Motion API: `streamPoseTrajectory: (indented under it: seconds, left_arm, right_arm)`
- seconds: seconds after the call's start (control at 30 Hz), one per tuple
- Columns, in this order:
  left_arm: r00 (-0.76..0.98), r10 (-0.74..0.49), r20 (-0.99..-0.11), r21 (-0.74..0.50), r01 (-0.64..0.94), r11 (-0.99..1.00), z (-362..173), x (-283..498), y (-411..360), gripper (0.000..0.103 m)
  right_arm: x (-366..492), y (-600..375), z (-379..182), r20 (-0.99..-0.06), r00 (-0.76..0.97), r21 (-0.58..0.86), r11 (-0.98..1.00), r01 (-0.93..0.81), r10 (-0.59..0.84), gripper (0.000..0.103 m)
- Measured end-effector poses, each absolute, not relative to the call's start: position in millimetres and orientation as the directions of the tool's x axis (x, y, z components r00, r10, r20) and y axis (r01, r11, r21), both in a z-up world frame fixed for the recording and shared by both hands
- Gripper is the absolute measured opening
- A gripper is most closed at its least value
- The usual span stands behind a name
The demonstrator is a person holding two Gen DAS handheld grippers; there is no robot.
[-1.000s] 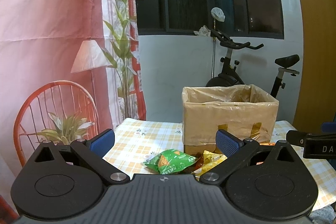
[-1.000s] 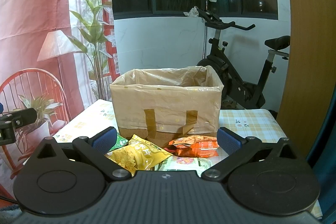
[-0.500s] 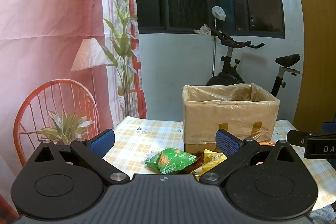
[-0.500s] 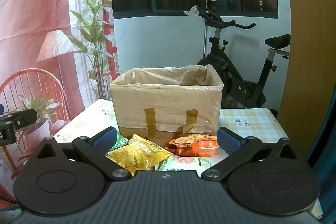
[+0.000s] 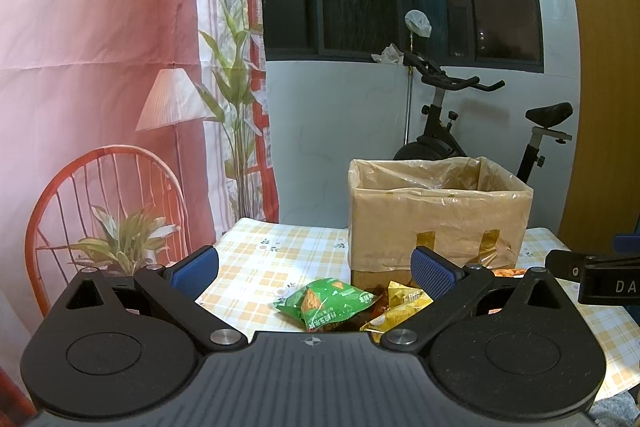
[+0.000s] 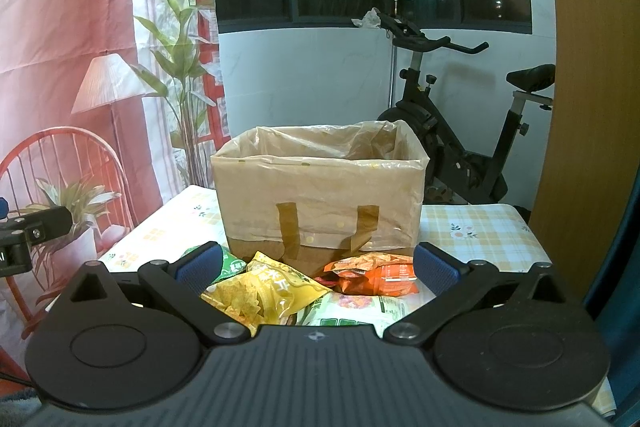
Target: Organize snacks
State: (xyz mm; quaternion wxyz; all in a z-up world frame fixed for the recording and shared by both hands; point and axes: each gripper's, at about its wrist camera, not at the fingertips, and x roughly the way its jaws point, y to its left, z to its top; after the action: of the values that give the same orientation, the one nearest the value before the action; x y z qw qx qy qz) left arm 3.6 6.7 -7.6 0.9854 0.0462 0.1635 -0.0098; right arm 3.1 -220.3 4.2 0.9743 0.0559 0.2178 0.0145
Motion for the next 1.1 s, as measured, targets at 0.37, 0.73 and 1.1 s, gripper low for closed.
streamPoseTrajectory:
  seconds: [0.37,0.73,1.1]
  left_arm:
    - [0.944,-0.004,-0.33,0.081,0.033,0.996,-7,4,8,0.103]
    - [0.94,0.031,-0.34,0.086,-0.002,0.996,-11,27,20,0.103]
    - [0.946,0.075,-0.314,0.131,-0.036,0.991,-44,87,17,0.103]
  right_arm:
    - [3,-219,3,-0.431,0.901,0.119,0.993,-0.006,0.057,0.103]
    - [17,-230,-3,-0.456,0.886,0.176,0.984,-0.006,0.087,0.103]
    - [74,-259,-50,-0.397,0.918,0.182,0.981,0.072,0.007,0.103]
